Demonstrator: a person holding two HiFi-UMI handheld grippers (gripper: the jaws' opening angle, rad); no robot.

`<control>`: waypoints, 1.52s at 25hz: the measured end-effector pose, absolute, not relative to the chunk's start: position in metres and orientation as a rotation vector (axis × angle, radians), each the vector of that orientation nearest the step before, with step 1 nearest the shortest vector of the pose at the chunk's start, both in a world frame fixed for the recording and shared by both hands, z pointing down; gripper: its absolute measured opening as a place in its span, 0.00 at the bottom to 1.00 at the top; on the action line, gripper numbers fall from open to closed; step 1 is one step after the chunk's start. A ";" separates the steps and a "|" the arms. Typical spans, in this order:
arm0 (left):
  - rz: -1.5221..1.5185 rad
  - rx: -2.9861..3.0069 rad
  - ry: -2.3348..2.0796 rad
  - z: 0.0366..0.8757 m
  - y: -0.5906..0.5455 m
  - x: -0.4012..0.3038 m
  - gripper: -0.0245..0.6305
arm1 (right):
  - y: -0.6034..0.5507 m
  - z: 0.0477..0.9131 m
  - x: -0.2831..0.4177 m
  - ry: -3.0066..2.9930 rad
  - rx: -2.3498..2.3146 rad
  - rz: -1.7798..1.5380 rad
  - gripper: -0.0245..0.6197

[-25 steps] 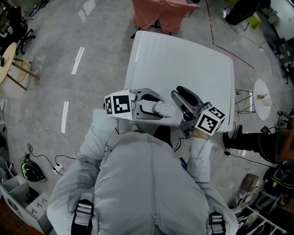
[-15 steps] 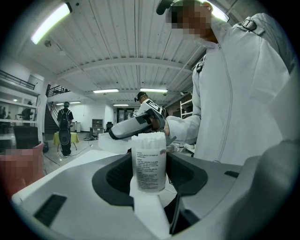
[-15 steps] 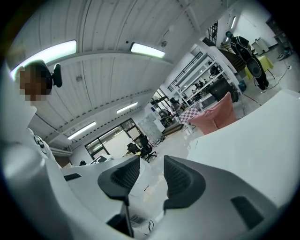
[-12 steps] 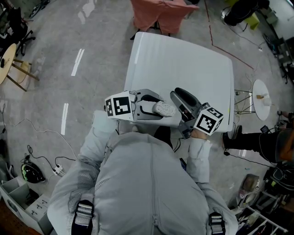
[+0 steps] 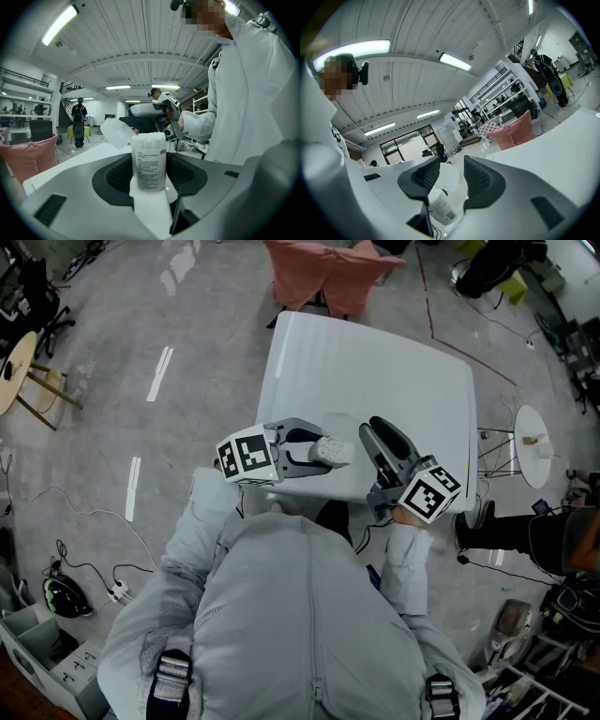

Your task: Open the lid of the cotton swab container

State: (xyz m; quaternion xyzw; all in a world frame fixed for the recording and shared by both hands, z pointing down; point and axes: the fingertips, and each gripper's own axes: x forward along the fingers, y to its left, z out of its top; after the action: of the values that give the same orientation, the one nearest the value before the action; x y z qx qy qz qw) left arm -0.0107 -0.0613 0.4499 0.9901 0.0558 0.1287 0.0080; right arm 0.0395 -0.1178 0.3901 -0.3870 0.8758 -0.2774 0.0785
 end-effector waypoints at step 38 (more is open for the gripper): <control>0.515 3.133 -0.885 0.414 -0.172 -0.039 0.37 | -0.131 0.388 0.090 2.874 -2.025 0.043 0.10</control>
State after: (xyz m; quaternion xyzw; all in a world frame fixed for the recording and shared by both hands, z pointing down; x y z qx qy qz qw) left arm -0.0387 -0.1721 0.4137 0.9477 -0.2678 0.1558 -0.0772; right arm 0.0905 -0.1309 0.3884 -0.5658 0.8031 0.0120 -0.1864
